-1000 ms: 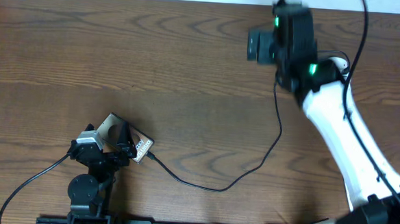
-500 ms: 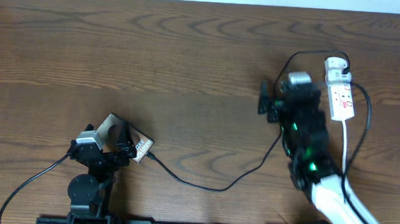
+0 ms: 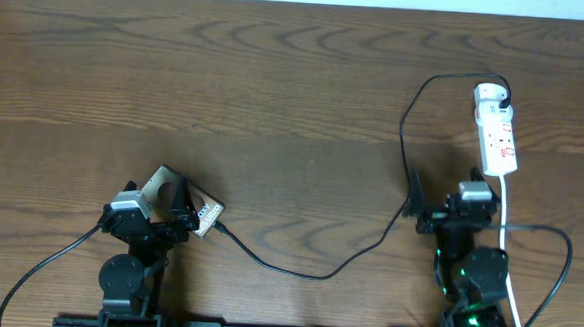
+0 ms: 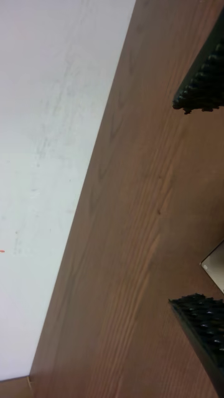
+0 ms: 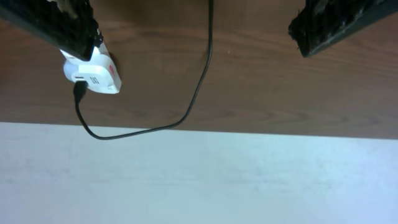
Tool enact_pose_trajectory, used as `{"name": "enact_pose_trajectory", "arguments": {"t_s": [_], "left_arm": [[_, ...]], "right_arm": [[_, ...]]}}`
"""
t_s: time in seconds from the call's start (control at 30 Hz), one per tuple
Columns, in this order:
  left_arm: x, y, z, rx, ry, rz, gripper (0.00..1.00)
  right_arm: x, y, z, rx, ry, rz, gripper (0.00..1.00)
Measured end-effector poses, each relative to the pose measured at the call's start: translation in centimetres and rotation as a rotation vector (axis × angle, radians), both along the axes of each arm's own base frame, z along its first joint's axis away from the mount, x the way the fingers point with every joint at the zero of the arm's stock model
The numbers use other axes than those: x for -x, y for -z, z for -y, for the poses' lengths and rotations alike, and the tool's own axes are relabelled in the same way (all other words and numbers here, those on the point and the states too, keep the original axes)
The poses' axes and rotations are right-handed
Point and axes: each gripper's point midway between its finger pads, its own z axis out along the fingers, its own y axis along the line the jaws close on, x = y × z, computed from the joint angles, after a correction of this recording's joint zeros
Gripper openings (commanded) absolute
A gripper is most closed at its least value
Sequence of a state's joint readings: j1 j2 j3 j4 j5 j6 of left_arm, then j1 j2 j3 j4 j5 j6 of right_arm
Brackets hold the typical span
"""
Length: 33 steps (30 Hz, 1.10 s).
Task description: Plug charger to phone and switch on socket
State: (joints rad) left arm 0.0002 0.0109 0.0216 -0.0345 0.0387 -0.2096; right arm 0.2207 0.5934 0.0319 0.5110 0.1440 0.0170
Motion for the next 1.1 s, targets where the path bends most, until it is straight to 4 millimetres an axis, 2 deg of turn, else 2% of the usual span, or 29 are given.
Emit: {"name": "enact_pose_trajectory", "arguments": {"t_s": [0.23, 0.63, 0.87, 1.1], "left_arm": [[0.0, 0.0, 0.0, 0.000, 0.000, 0.000, 0.91], [0.0, 0.0, 0.0, 0.000, 0.000, 0.000, 0.91], [0.0, 0.0, 0.0, 0.000, 0.000, 0.000, 0.91], [0.0, 0.0, 0.0, 0.000, 0.000, 0.000, 0.91]], "right_arm": [[1.2, 0.7, 0.5, 0.001, -0.005, -0.014, 0.99], [3.5, 3.9, 0.3, 0.012, -0.054, -0.140, 0.99], [3.7, 1.4, 1.7, -0.004, -0.003, -0.034, 0.99], [3.6, 1.3, 2.9, 0.026, 0.044, -0.025, 0.99]]}}
